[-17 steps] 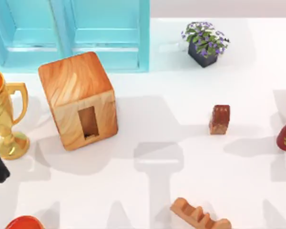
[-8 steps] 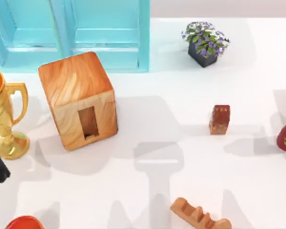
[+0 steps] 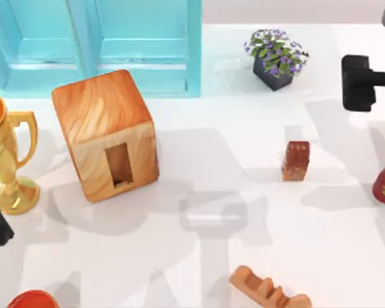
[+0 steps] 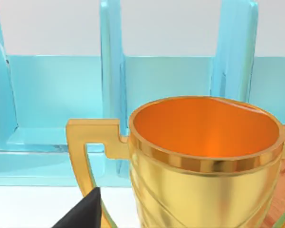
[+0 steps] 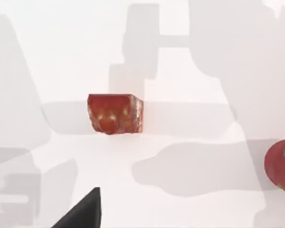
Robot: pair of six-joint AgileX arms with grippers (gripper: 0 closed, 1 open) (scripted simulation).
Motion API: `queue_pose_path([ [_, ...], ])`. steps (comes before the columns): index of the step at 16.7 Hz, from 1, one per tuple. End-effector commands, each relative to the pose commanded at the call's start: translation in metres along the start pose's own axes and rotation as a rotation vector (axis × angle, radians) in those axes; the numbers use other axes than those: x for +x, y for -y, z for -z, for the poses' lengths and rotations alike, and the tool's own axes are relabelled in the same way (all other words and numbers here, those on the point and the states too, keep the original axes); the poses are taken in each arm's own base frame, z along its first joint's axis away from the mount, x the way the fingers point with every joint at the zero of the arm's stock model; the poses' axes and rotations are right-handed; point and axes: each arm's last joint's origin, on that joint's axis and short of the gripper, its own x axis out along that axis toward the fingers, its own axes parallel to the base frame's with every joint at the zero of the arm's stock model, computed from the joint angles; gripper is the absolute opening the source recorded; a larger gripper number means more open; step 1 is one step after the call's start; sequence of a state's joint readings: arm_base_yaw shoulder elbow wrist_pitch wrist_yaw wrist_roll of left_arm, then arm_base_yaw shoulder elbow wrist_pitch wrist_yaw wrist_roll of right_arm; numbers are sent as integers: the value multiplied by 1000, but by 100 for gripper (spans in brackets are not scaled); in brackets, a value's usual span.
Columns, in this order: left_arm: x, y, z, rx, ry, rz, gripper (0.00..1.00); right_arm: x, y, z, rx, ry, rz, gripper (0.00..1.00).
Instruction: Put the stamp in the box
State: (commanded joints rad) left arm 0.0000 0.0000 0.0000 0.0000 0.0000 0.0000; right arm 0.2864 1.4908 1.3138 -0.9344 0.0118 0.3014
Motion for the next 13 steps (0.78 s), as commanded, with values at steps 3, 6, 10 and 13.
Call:
queue_pose_path([
  [3, 0, 0, 0, 0, 0, 0, 100, 44, -32, -32, 0, -205, 45, 100],
  [6, 0, 0, 0, 0, 0, 0, 100, 83, -56, -48, 1, -347, 90, 100],
  [10, 0, 0, 0, 0, 0, 0, 100, 111, -74, -56, -1, -434, 121, 100],
  [13, 0, 0, 0, 0, 0, 0, 100, 114, -77, -57, -2, -442, 124, 100],
])
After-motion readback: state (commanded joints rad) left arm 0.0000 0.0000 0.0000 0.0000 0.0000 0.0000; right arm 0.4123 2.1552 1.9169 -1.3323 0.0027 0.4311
